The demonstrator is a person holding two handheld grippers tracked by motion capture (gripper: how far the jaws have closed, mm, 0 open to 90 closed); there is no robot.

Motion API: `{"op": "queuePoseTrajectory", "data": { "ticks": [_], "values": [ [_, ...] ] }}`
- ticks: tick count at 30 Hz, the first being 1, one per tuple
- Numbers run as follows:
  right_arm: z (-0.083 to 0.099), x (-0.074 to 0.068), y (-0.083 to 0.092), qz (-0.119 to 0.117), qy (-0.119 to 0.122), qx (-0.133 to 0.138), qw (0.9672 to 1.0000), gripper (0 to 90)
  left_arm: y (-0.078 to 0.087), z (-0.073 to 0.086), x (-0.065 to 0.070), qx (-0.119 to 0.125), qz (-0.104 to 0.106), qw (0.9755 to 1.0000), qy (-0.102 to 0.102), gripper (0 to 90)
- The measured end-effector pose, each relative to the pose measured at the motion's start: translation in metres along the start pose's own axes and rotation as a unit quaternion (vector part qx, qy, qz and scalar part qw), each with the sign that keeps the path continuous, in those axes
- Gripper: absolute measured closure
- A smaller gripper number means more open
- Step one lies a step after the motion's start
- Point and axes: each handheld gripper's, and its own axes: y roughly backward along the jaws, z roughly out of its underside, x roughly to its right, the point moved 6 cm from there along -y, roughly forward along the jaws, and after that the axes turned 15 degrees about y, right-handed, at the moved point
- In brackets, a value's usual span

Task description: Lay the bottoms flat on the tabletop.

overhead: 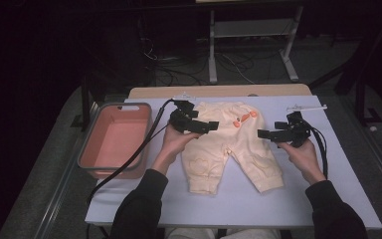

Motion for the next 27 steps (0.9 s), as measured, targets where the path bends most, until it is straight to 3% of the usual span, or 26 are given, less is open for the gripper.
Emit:
{"op": "queuePoseTrajectory", "data": {
  "ticks": [8, 13, 27],
  "values": [
    [0.005, -0.012, 0.005, 0.002, 0.019, -0.004, 0.9998, 0.0, 0.003, 0.021, 0.0, -0.005, 0.0, 1.0, -0.004, 0.0],
    [0.012, -0.018, 0.006, 0.0, 0.023, -0.009, 0.9997, 0.0, 0.007, 0.032, 0.0, -0.009, 0.013, 0.9999, -0.003, 0.0],
    [0.018, -0.036, 0.013, -0.015, 0.024, 0.001, 0.9996, 0.0, 0.013, 0.053, 0.014, -0.033, 0.009, 0.9988, -0.036, 0.0]
  ]
}}
